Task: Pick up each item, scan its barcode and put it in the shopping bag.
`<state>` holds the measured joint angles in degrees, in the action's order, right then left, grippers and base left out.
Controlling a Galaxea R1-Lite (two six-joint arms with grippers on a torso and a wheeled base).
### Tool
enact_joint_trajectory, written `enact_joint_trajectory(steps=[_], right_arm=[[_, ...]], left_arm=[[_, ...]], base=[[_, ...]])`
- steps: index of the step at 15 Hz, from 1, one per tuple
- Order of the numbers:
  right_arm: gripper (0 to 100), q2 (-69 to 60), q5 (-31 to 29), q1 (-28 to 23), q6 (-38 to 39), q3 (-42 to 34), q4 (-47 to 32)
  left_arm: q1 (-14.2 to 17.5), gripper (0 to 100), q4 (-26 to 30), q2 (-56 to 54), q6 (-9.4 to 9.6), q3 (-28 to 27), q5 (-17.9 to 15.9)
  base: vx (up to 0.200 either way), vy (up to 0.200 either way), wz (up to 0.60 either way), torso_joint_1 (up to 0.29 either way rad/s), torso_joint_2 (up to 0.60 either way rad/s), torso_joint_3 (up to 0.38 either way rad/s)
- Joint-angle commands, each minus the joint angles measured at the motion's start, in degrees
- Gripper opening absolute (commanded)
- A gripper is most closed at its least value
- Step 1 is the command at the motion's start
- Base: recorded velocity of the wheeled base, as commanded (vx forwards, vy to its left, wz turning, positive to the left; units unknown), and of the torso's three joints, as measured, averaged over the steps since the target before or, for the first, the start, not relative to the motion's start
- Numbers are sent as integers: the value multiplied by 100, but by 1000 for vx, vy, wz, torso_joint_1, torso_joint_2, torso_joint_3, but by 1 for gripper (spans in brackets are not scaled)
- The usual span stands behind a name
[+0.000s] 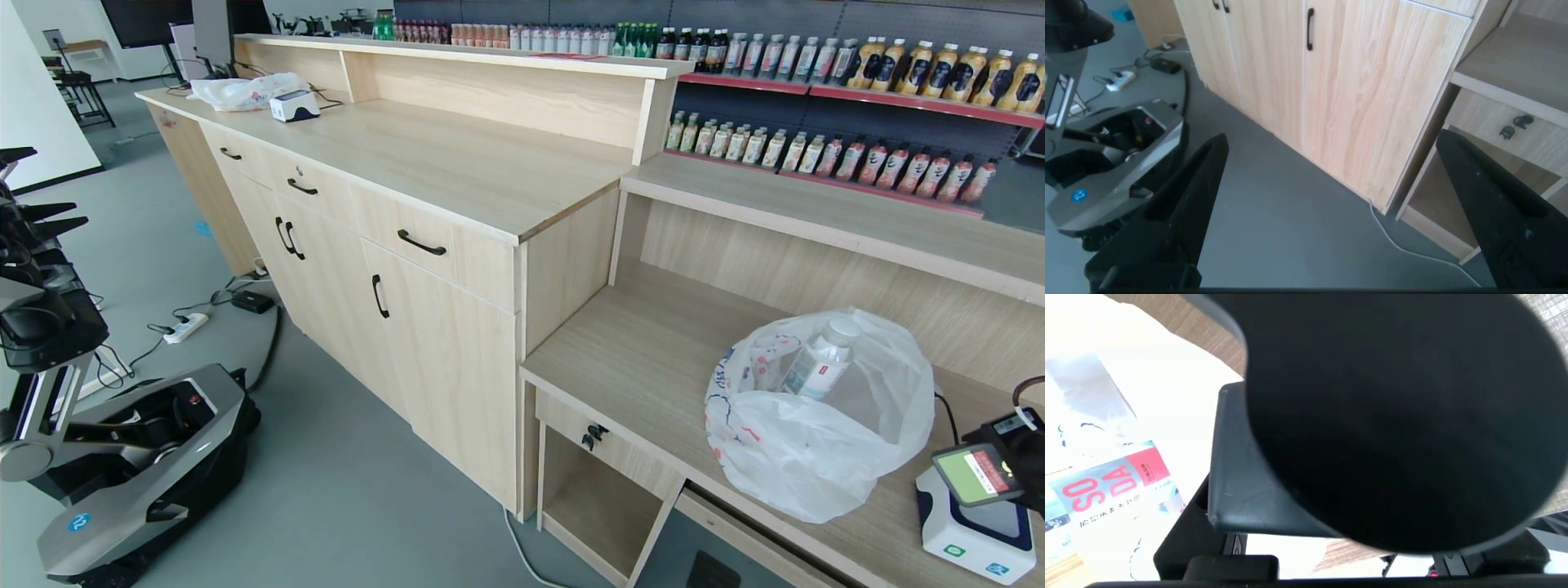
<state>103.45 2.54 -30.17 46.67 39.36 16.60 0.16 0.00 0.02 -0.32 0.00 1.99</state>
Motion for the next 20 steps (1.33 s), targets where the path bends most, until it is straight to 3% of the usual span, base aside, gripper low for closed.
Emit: enact_joint_trajectory(steps=[1,7,11,13,15,20], right_arm=[[0,-88,1,-33,0,-52,1],[0,-325,-43,-15,-140,-60,18],[0,-2523,-359,99,-3752,-183,71],[0,-2830,-421,11,-5062,-254,651],[0,-2611,-588,20,-5422,-438,1864],[0,-2470,-570,284,-5712,-500,2145]], left_arm=[[2,100,0,-2,-3,0,3],[2,100,0,-2,-3,0,3],[2,100,0,-2,-3,0,3],[2,100,0,-2,-3,0,3],[2,100,0,-2,-3,0,3],[2,100,0,-2,-3,0,3]], base=[[0,0,0,0,0,0],[0,0,0,0,0,0],[0,0,0,0,0,0],[0,0,0,0,0,0],[0,0,0,0,0,0],[0,0,240,0,1,0]])
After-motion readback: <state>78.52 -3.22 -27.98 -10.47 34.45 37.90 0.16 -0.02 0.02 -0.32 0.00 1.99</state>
